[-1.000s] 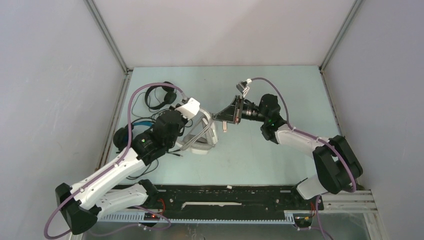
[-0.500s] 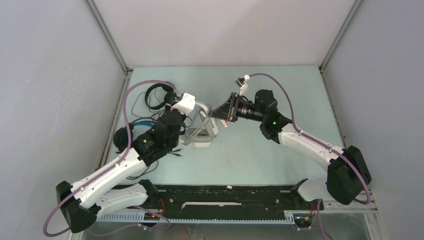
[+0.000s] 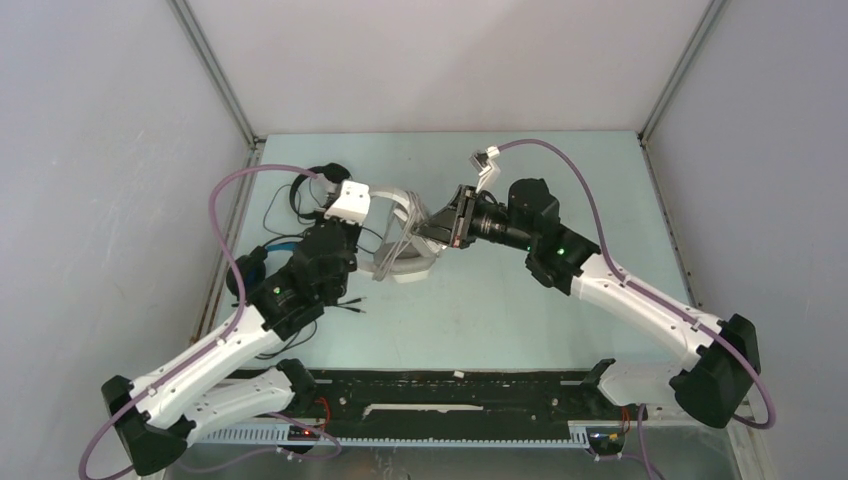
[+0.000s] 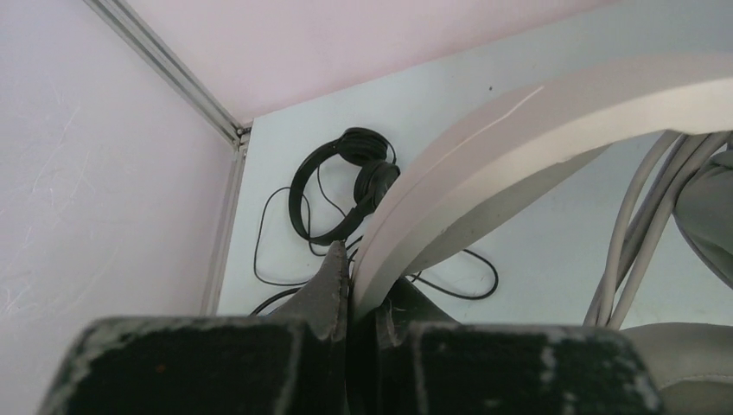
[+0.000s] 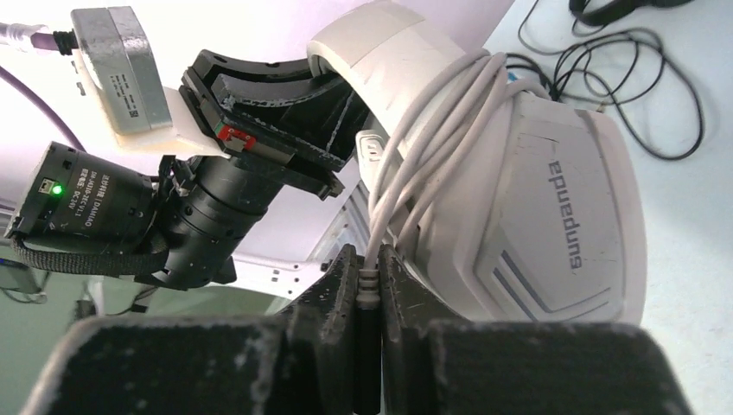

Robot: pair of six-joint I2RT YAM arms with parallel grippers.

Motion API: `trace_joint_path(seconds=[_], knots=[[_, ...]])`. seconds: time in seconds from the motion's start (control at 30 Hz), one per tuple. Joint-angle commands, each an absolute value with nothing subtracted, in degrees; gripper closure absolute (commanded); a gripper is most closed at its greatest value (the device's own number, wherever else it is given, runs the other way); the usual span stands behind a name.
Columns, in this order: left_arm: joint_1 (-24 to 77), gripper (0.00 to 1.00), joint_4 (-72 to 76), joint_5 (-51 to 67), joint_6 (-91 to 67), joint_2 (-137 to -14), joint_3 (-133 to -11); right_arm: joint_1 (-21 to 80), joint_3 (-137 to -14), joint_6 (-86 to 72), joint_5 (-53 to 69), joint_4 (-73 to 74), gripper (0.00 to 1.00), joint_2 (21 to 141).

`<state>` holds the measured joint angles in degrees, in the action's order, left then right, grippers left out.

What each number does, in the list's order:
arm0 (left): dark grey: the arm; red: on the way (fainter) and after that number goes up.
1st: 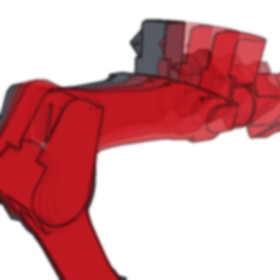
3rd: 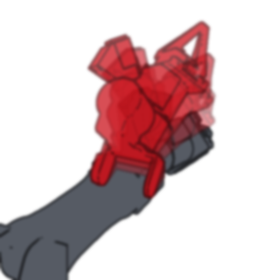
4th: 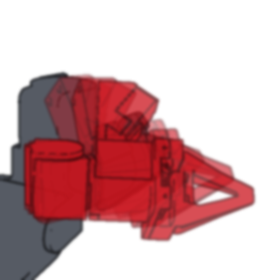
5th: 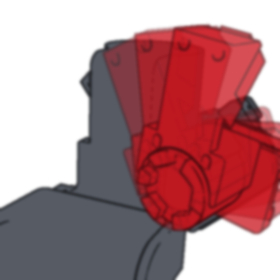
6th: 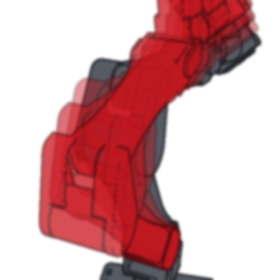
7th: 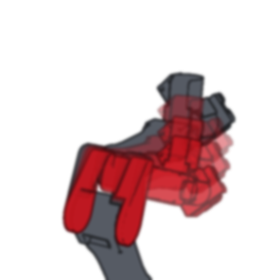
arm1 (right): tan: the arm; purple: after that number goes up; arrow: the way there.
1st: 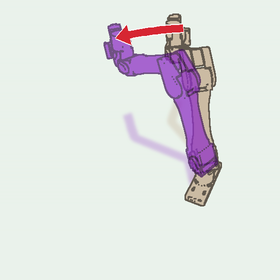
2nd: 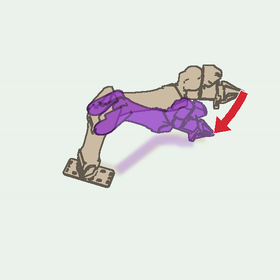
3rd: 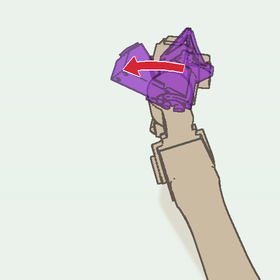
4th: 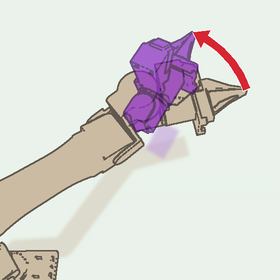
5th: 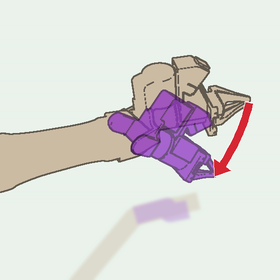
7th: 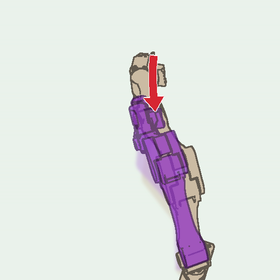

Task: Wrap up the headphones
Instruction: Wrap the headphones cable around the headphones.

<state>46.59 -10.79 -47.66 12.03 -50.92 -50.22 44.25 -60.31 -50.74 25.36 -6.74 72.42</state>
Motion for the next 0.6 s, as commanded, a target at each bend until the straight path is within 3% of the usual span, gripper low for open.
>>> trace_joint_path(seconds=[0.0,0.57], knots=[[45.3,1.00,4.1,-53.1,10.4,-46.3,-46.6,46.6,-65.6,-46.0,25.0,-1.0,0.92,69.0],[45.3,1.00,15.4,-48.5,11.6,-44.9,-45.5,49.6,-68.6,-43.2,25.9,-1.5,0.76,68.2]])
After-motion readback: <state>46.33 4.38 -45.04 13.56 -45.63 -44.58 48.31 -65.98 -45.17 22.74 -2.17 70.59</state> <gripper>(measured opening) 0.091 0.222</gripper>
